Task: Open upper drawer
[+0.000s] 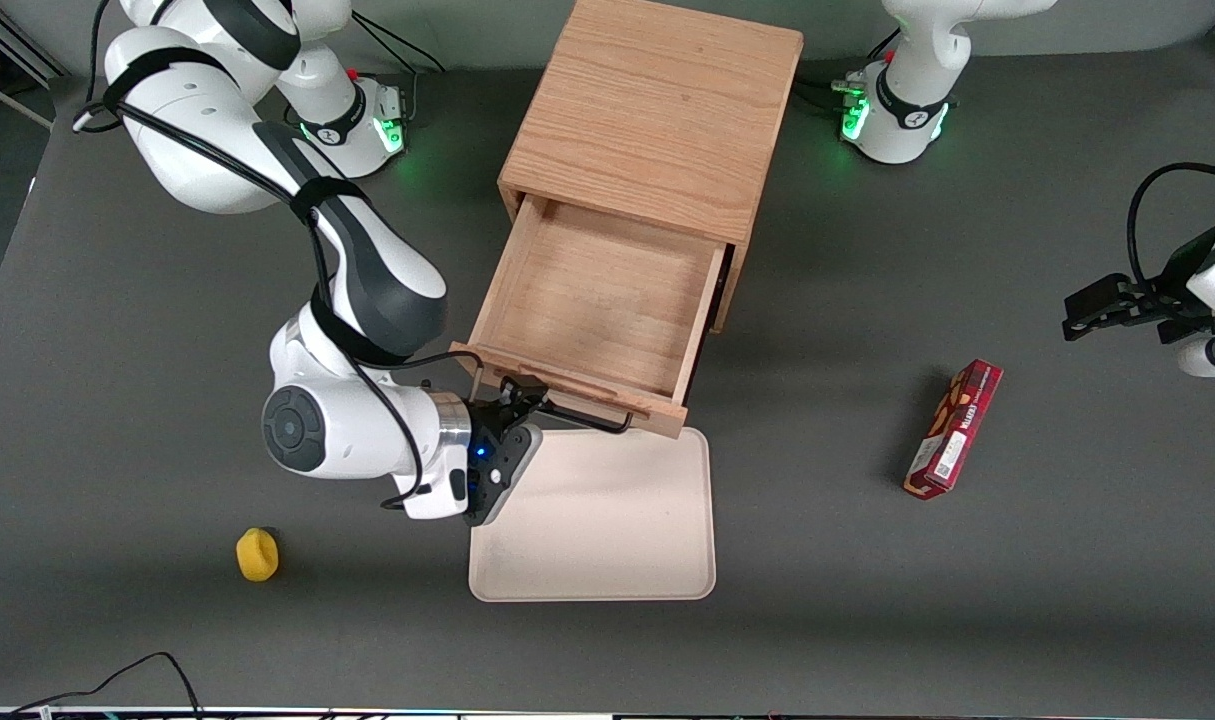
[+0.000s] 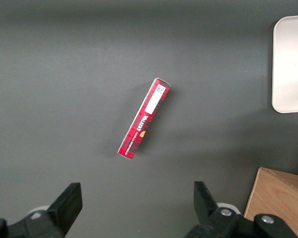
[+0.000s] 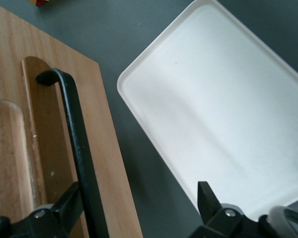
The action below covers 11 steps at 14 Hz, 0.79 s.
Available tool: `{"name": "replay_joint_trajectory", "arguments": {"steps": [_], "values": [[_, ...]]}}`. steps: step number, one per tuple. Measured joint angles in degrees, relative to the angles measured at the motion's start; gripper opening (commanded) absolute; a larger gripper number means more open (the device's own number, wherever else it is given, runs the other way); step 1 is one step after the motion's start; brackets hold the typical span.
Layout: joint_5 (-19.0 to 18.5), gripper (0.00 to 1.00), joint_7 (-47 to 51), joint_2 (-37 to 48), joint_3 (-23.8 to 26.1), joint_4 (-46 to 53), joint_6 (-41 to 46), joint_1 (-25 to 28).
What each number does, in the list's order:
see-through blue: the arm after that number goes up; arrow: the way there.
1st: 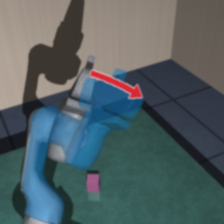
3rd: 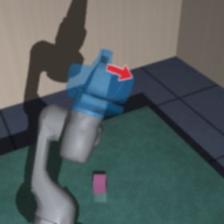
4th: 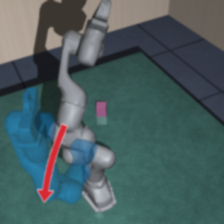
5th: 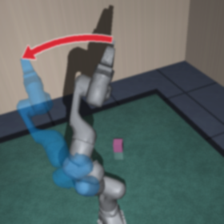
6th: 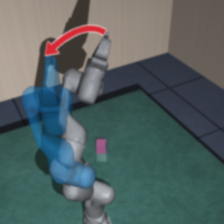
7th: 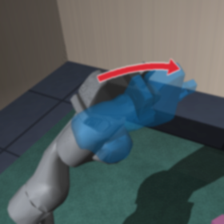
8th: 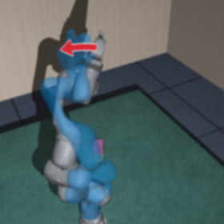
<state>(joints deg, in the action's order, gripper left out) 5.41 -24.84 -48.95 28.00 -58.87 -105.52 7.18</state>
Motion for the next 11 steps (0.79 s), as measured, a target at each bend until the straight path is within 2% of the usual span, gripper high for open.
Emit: {"name": "replay_joint_trajectory", "arguments": {"steps": [7, 9, 11], "values": [[-0.6, 1.00, -1.3, 1.3, -0.6, 5.3, 2.0, -0.7], [-2.9, 1.00, -0.7, 5.1, -0.5, 6.1, 3.0, -0.6], [-4.9, 1.00, 6.4, 10.0, -0.6, 5.4, 5.6, -0.5]]}}
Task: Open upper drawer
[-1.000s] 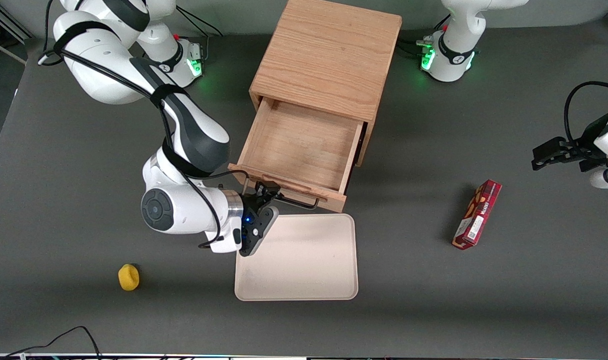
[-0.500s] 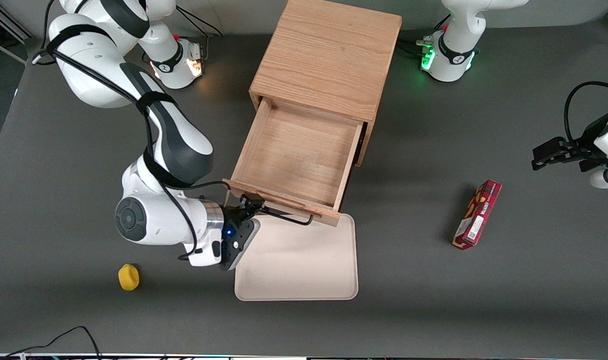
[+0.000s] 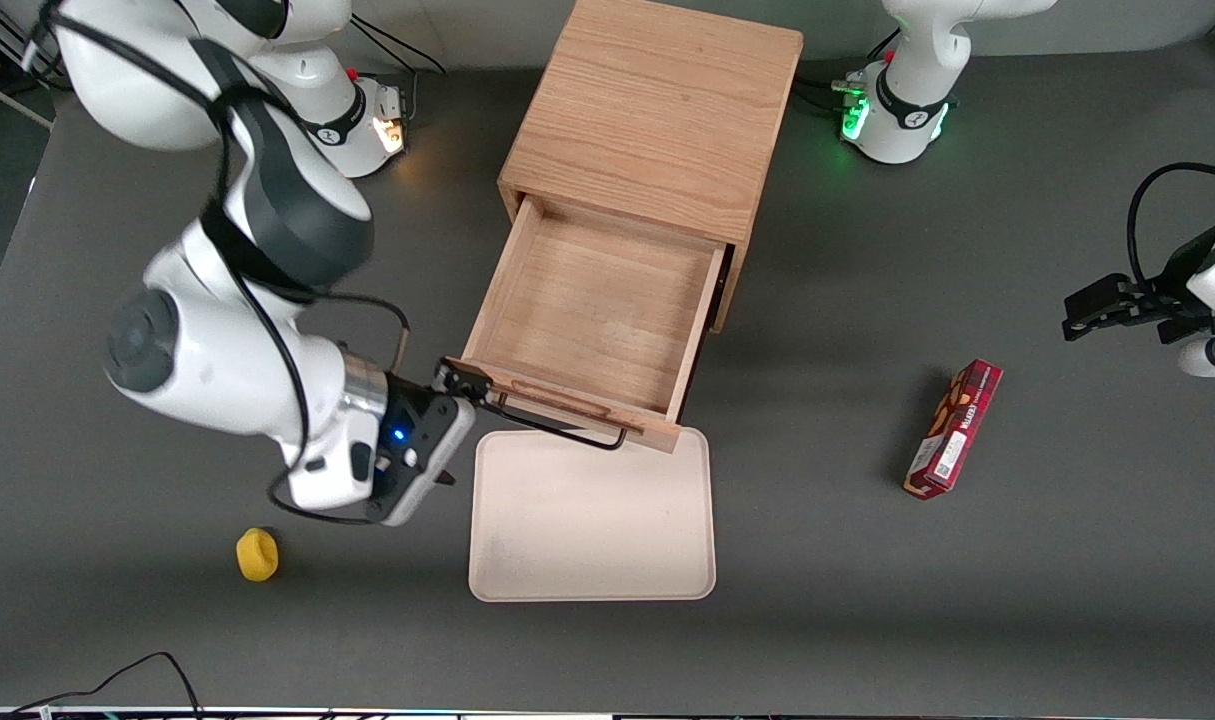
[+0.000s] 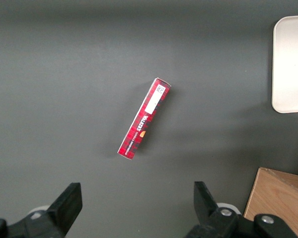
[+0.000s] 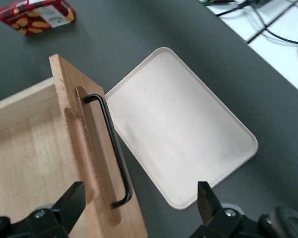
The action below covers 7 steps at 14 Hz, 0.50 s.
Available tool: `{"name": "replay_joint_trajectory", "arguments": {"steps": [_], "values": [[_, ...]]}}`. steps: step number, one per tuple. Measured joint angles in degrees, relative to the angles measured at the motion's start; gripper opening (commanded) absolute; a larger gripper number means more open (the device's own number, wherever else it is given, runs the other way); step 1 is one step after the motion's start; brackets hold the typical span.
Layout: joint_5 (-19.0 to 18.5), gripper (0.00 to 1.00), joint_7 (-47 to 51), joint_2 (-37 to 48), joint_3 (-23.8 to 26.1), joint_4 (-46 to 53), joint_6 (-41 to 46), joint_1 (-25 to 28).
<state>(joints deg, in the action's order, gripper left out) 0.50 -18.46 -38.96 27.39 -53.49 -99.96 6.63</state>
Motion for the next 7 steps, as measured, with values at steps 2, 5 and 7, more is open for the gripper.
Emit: {"name": "replay_joint_trajectory", "arguments": {"steps": [2, 5, 7], "values": [[-0.6, 1.00, 12.6, 4.9, 0.0, -1.5, 2.6, 0.2], [-1.1, 1.00, 35.8, 13.3, -0.1, -3.8, 8.1, 0.5], [-1.0, 1.00, 45.3, 19.4, -0.9, -4.3, 16.0, -0.2]]}}
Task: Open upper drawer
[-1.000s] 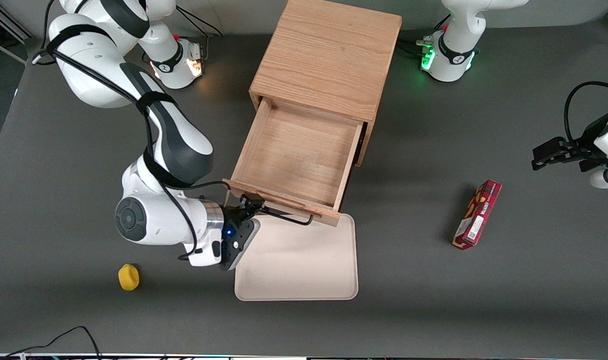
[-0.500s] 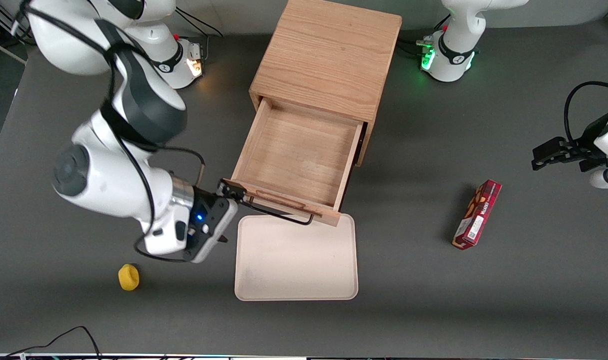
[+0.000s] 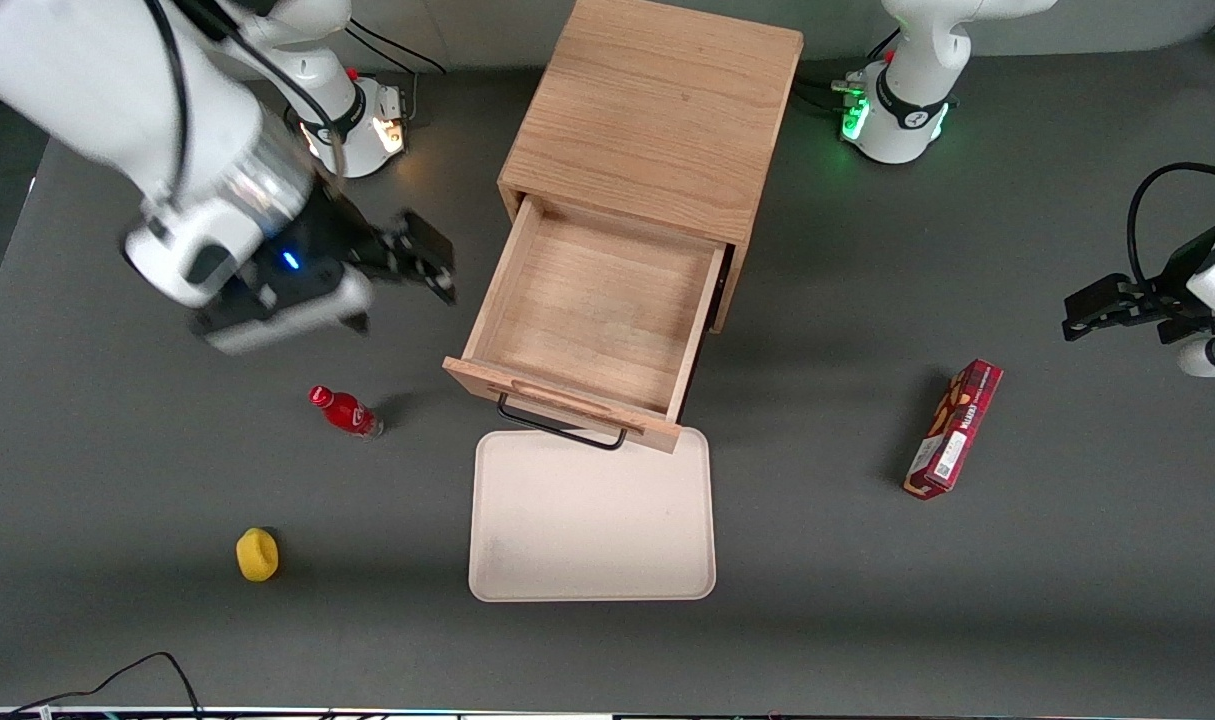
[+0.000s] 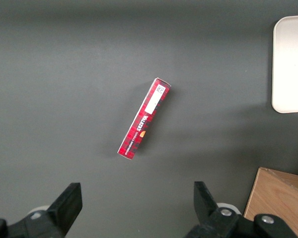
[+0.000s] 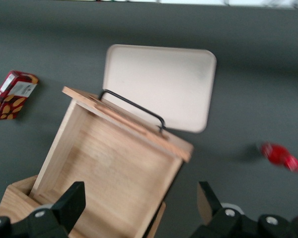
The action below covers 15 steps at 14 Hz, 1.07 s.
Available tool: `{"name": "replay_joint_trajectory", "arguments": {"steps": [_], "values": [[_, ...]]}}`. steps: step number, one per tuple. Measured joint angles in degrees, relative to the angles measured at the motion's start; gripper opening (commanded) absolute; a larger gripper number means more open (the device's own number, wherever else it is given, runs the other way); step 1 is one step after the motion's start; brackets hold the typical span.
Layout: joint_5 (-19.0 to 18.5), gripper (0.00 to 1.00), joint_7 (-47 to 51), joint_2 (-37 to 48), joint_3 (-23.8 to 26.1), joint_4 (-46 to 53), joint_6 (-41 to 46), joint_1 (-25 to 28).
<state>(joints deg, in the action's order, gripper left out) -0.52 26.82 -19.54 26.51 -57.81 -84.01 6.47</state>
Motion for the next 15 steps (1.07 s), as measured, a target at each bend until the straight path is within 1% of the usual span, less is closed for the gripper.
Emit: {"name": "replay_joint_trajectory", "arguments": {"steps": [2, 3, 5, 7, 10, 12, 13, 15], "values": [[0.0, 1.00, 1.7, 6.1, -4.0, -0.5, 11.8, -0.8], [0.2, 1.00, 1.7, 9.0, -6.3, -1.9, 14.9, -1.3], [0.3, 1.00, 1.6, 15.0, -10.7, -9.3, 15.9, -1.9], [0.3, 1.00, -1.5, 21.1, -15.1, -20.8, 12.4, -1.9], [0.3, 1.00, -8.1, 31.4, -22.1, -40.4, 0.8, -1.9], [0.3, 1.00, -11.8, 37.6, -25.9, -51.3, -5.5, -2.0], [0.3, 1.00, -14.2, 39.8, -27.7, -54.7, -7.0, -2.0], [0.3, 1.00, -17.3, 41.9, -29.7, -57.1, -7.8, -2.1]]}}
